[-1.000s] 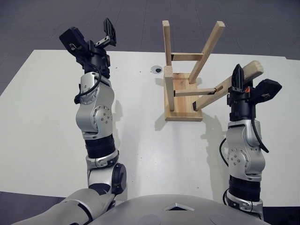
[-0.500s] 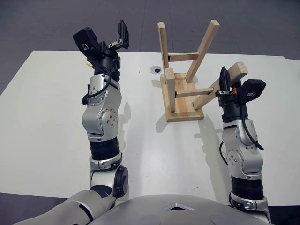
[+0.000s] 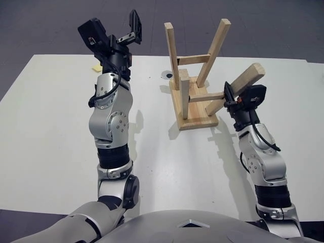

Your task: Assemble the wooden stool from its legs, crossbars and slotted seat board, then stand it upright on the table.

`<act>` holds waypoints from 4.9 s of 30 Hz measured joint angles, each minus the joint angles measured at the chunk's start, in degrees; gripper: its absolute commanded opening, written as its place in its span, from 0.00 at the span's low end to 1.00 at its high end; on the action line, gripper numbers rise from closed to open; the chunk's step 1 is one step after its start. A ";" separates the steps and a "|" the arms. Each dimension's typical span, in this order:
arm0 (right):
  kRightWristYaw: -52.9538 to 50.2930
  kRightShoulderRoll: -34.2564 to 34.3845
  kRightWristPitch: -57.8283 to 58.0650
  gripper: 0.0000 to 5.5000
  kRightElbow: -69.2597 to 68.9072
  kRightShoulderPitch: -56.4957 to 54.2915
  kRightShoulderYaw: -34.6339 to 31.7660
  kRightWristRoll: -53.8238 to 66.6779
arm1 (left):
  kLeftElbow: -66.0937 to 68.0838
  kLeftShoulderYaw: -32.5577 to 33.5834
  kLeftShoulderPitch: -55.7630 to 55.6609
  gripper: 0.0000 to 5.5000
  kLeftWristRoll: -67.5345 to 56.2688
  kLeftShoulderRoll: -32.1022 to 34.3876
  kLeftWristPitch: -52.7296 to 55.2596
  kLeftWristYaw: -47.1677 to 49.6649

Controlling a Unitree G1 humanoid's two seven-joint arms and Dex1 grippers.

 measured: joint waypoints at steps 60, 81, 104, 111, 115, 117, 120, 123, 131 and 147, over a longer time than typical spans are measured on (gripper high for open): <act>-2.80 3.15 4.66 0.98 0.16 -36.81 -33.55 30.18 | 7.95 -11.77 -11.76 0.98 4.39 -0.35 -3.09 -8.63; -21.42 3.19 4.92 0.98 12.95 -24.58 -32.58 9.53 | 4.58 -0.08 -10.03 0.98 14.29 4.97 -13.34 0.50; -17.23 12.44 19.36 0.98 -0.66 -4.02 -14.73 -4.73 | -2.82 -19.09 13.41 0.98 23.00 8.20 25.91 -7.49; -5.98 7.84 11.96 0.98 3.81 -5.33 -12.23 -6.35 | -3.38 10.56 16.62 0.98 17.55 6.46 16.27 5.83; 10.78 3.31 6.32 0.98 3.26 -5.47 -5.88 -4.64 | 2.96 25.13 14.16 0.98 13.83 8.24 9.58 12.49; 20.10 1.62 5.03 0.98 -1.73 -4.07 -3.82 0.02 | 5.54 27.51 12.52 0.98 12.76 8.91 7.96 13.27; 29.92 -0.45 3.63 0.98 -10.98 -3.54 -7.35 11.86 | 8.34 28.39 10.02 0.98 11.19 9.48 6.13 13.69; 28.86 -2.16 4.86 0.98 -11.37 -6.54 -18.74 24.62 | 9.20 28.28 10.07 0.98 11.08 9.29 5.59 13.88; 5.43 -6.53 1.91 0.98 5.06 -24.02 -28.04 18.67 | 10.19 26.68 10.09 0.98 11.22 8.88 3.93 14.09; 7.72 2.82 -30.96 0.98 72.48 -47.07 4.47 -25.01 | 13.07 7.95 10.06 0.98 17.54 9.70 -3.51 4.21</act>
